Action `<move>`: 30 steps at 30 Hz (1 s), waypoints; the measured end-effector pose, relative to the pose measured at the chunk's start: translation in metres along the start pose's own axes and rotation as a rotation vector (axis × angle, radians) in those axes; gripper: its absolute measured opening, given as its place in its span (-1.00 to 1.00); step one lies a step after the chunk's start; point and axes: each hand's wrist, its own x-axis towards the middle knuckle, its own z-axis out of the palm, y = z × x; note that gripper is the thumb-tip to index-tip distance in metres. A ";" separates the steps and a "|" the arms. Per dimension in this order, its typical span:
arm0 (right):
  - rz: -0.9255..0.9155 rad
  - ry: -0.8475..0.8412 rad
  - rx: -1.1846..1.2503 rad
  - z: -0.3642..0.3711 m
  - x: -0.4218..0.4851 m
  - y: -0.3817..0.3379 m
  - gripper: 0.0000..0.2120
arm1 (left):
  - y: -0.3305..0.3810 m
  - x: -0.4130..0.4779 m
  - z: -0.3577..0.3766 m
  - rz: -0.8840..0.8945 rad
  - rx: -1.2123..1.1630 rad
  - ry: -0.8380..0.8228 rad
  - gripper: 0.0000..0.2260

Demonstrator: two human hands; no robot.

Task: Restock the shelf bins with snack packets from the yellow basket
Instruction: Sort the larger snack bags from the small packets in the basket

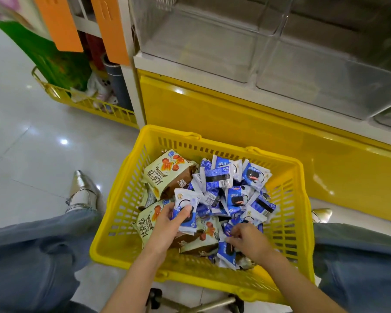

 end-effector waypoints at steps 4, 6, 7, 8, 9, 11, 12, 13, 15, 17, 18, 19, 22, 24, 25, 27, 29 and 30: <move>-0.136 -0.011 -0.172 0.012 -0.009 -0.017 -0.23 | 0.000 -0.001 0.006 0.002 0.020 0.010 -0.69; -0.092 -0.017 -0.349 0.024 -0.014 -0.023 -0.05 | -0.001 0.000 0.009 0.005 0.031 0.006 -0.80; -0.049 -0.001 -0.398 0.029 -0.015 -0.025 -0.02 | -0.001 0.000 0.010 0.005 0.034 0.006 -0.79; -0.004 0.028 -0.408 0.031 -0.015 -0.027 -0.04 | -0.001 0.000 0.011 0.002 0.040 0.008 -0.77; 0.041 0.071 -0.370 0.031 -0.014 -0.027 -0.10 | -0.001 0.000 0.012 0.003 0.048 0.007 -0.78; 0.092 0.145 -0.228 0.023 -0.010 -0.022 -0.32 | -0.001 -0.001 0.014 0.011 0.059 0.004 -0.85; 0.092 0.152 -0.181 0.017 -0.009 -0.018 -0.43 | -0.002 -0.001 0.015 0.015 0.060 0.003 -0.86; 0.082 0.141 -0.166 0.009 -0.009 -0.015 -0.54 | -0.002 -0.001 0.016 0.020 0.064 0.005 -0.86; 0.064 0.110 -0.137 -0.005 -0.013 -0.009 -0.70 | 0.002 -0.002 0.020 0.029 0.098 0.006 -0.83; 0.036 0.089 -0.042 -0.019 -0.019 -0.006 -0.73 | 0.007 -0.005 0.023 0.055 0.176 0.002 -0.67; 0.016 0.100 0.022 -0.028 -0.021 -0.006 -0.73 | 0.010 -0.004 0.025 0.078 0.234 -0.001 -0.58; -0.002 0.135 0.090 -0.039 -0.023 -0.008 -0.75 | 0.015 -0.003 0.027 0.114 0.292 -0.006 -0.52; -0.061 0.342 0.280 -0.077 -0.023 -0.019 -0.85 | 0.038 0.006 0.038 0.314 0.403 0.028 -0.50; -0.105 0.462 0.392 -0.103 -0.017 -0.027 -0.88 | 0.059 0.019 0.049 0.441 0.441 0.074 -0.50; -0.119 0.504 0.426 -0.113 -0.011 -0.032 -0.89 | 0.069 0.027 0.055 0.473 0.453 0.066 -0.49; -0.091 0.546 0.457 -0.129 0.003 -0.039 -0.82 | 0.090 0.045 0.070 0.479 0.509 0.008 -0.45; -0.021 0.530 0.473 -0.137 0.016 -0.042 -0.73 | 0.103 0.064 0.082 0.473 0.668 -0.034 -0.46; 0.019 0.503 0.475 -0.137 0.022 -0.042 -0.70 | 0.105 0.071 0.086 0.470 0.789 -0.039 -0.48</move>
